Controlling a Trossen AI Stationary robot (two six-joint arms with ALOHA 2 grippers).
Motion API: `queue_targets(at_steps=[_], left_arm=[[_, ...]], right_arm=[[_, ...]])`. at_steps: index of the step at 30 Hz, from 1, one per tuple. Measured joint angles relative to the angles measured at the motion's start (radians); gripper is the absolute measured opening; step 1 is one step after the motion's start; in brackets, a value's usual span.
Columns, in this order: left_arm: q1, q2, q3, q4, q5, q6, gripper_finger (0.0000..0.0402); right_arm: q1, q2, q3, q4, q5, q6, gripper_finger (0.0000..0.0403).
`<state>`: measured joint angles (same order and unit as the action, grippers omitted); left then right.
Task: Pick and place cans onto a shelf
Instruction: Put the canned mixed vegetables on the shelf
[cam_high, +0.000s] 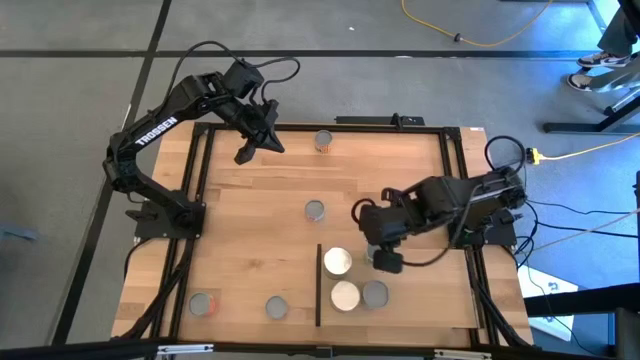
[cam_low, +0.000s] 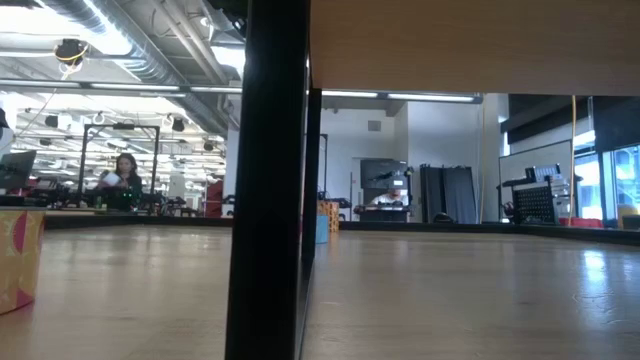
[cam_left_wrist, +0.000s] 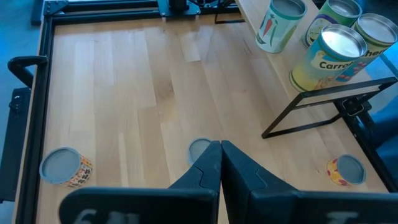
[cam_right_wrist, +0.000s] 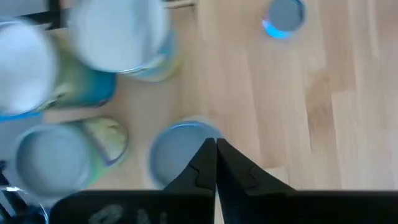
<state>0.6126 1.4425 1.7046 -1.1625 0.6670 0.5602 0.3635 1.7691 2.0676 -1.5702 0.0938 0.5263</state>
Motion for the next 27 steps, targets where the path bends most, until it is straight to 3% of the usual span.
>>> queue_targets(at_steps=[9, 27], left_arm=[[0.000, 0.000, 0.000, -0.004, 0.000, 0.000, 0.0000], [0.000, 0.000, 0.000, -0.035, 0.000, 0.053, 0.0000]], right_arm=[[-0.053, 0.000, -0.125, -0.002, -0.006, 0.075, 0.0002], [-0.078, -0.001, -0.128, -0.001, -0.016, 0.199, 0.0001]])
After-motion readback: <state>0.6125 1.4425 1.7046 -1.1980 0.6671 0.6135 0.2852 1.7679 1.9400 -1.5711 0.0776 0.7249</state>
